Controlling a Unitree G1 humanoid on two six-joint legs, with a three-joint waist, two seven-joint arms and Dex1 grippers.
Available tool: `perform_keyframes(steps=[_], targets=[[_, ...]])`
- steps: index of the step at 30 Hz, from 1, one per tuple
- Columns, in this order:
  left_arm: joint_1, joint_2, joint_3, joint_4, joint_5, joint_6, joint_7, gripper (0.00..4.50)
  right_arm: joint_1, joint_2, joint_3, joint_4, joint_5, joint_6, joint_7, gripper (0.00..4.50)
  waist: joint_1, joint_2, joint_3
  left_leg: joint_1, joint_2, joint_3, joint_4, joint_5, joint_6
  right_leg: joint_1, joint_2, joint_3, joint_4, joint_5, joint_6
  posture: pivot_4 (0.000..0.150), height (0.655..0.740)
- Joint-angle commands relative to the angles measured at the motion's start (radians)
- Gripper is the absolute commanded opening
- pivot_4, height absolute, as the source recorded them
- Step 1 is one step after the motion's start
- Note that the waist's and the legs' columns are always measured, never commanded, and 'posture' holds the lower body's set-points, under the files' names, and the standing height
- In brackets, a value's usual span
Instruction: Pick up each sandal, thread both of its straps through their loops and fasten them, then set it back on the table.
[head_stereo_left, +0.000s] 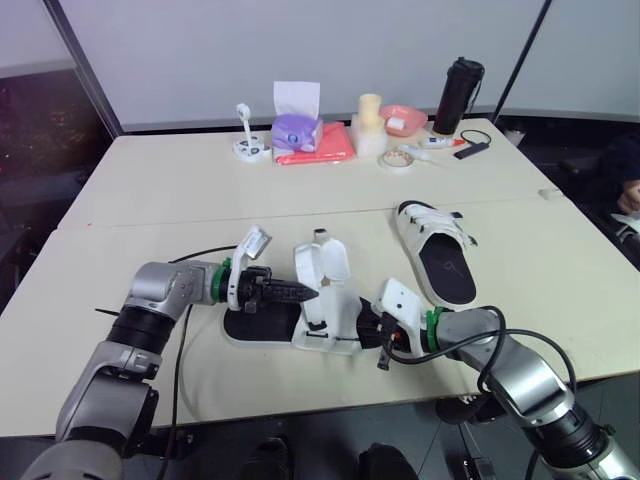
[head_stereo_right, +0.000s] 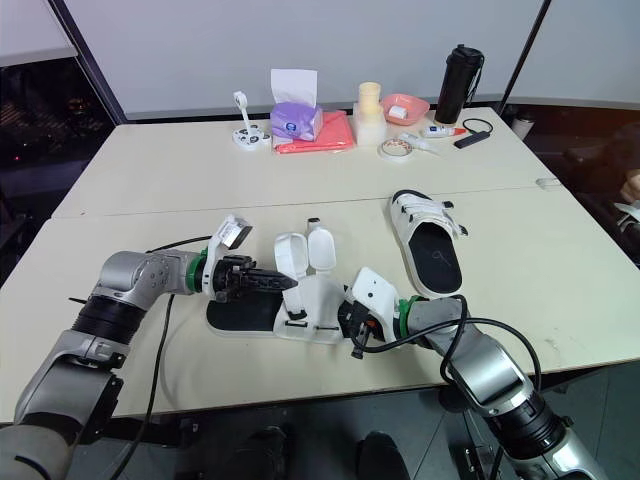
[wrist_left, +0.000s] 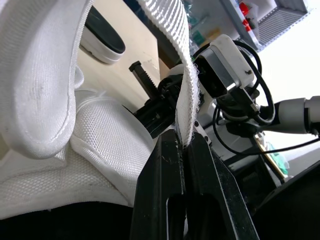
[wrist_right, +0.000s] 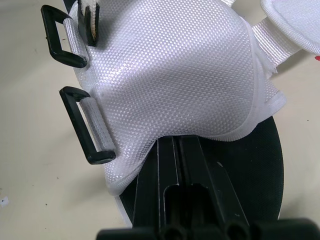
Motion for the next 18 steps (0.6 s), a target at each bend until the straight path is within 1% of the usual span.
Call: perform_keyframes(steps=[1,10,18], targets=[[-0.023,0.001,0.029,-0.009,-0.009,0.011,-0.028,0.04,0.013,0.004,0.028,0.014,-0.016,0.023,-0.011,0.00,0.000,0.000,0.000,0.000,0.000,0.000,0.000,0.000,0.000,0.000,0.000,0.000,0.000,0.000,0.000,0.150,0.7344],[-0.015,0.003,0.048,-0.035,-0.025,0.054,-0.046,0.04,0.014,0.010,0.031,0.017,-0.018,0.022,-0.017,0.00,-0.001,0.000,0.000,0.000,0.000,0.000,0.000,0.000,0.000,0.000,0.000,0.000,0.000,0.000,0.000,0.150,0.7344],[0.004,0.007,0.028,-0.066,-0.009,0.047,-0.065,0.04,0.015,0.011,0.033,0.015,-0.017,0.023,-0.023,0.00,-0.002,0.000,0.000,0.000,0.000,0.000,0.000,0.000,0.000,0.000,0.000,0.000,0.000,0.000,0.000,0.150,0.7344]])
